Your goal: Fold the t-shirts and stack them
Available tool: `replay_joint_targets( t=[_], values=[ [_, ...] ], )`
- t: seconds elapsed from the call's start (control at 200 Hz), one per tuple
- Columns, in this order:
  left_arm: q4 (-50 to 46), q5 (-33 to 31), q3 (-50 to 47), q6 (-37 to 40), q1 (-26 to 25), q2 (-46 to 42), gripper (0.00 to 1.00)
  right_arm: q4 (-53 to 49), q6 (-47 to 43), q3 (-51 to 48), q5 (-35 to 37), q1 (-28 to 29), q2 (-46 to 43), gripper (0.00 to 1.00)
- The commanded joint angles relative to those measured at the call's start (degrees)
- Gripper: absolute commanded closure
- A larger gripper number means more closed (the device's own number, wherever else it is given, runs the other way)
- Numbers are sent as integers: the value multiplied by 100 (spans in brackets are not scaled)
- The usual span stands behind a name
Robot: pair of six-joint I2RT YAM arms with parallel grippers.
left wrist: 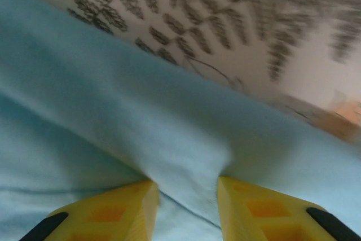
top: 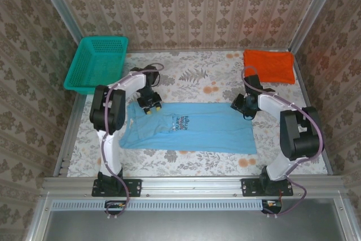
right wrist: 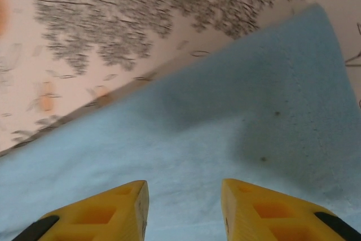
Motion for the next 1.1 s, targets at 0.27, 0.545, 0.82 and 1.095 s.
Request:
replay_joint_targets(
  t=[0.27, 0.545, 0.82, 1.095],
  values=[
    [-117, 320, 2868, 175, -171, 2220, 66, -659, 648, -376, -165, -60, -343, 60],
    [1478, 1647, 5728, 227, -379, 3791, 62, -1396, 46, -372, 374, 33, -1539, 55],
    [4201, 2258, 6615, -875, -753, 4656, 48, -1448, -749, -386, -161, 1312, -2069, 53],
    [4143, 2443, 6683, -901, -854, 3965, 39, -317, -269, -800, -786, 1993, -1340, 56]
  ],
)
